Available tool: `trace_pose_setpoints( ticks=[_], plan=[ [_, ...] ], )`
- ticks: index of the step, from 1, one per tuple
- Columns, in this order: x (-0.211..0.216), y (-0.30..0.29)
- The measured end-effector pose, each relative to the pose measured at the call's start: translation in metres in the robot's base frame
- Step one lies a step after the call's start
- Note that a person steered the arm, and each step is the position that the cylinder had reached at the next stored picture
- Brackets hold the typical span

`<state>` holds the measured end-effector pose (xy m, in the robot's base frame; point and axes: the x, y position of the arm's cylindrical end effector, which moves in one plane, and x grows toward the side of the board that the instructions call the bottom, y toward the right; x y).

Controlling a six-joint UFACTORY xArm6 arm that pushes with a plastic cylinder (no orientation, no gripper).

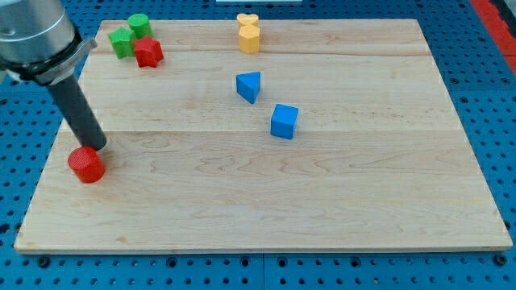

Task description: Move the red star into the red circle

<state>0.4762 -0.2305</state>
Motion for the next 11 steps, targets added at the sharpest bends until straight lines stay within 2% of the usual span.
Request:
trace_pose_setpoints(
  ticks=[1,2,3,4,5,6,8,9,10,11],
  plan=[
    [0.022,-0.005],
    [-0.040,0.022],
    [-0.129,0.088],
    [-0.185,0.132],
    [-0.247,0.110],
    [-0.236,0.029],
    [-0.138,0.028],
    [-0.178,0.035],
    [-0.142,0.045],
    [-0.070,0.020]
  ],
)
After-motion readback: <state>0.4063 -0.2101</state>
